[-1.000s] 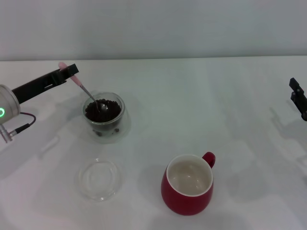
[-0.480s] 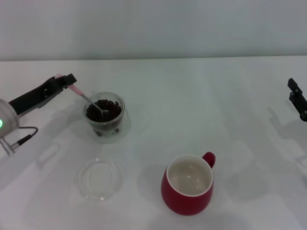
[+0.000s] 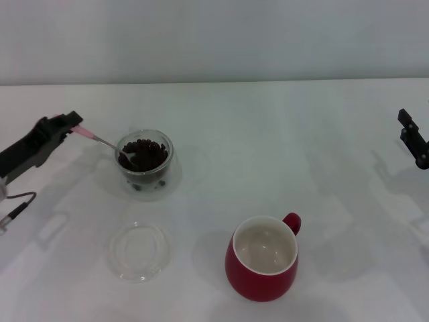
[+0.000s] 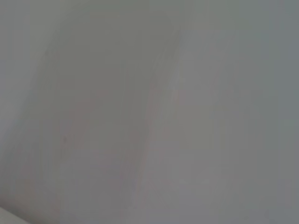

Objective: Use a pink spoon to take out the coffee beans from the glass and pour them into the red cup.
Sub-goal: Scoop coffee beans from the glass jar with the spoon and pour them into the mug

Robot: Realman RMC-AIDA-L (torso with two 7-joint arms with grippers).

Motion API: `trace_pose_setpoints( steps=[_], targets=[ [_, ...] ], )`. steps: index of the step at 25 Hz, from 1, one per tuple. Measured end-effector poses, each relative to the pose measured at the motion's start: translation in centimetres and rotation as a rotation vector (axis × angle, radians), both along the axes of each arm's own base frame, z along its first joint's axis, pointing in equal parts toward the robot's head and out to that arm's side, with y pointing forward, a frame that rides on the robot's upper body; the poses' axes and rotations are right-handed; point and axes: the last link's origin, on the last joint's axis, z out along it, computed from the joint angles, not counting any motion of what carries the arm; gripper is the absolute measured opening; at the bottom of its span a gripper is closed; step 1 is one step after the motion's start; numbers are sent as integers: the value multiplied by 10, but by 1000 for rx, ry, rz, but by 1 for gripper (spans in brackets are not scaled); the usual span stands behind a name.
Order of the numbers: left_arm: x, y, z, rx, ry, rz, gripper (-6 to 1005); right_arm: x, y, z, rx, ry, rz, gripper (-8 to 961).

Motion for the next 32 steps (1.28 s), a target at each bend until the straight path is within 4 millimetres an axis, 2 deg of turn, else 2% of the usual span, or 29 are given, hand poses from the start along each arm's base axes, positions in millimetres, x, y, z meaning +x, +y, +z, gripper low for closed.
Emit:
trace_pose_setpoints(
  steps=[6, 15, 23, 32],
  targets=[
    [-4, -7, 11, 41, -65, -3, 131, -1, 3, -1, -9, 4, 2, 567],
    [-4, -14, 16, 54, -109, -20, 131, -2, 4, -2, -18, 6, 2, 567],
    [6, -18, 13, 27, -86, -108, 132, -4, 4, -3, -23, 3, 15, 567],
    [30, -21, -2, -88, -65, -255, 132, -6, 4, -4, -35, 27, 23, 567]
  ],
)
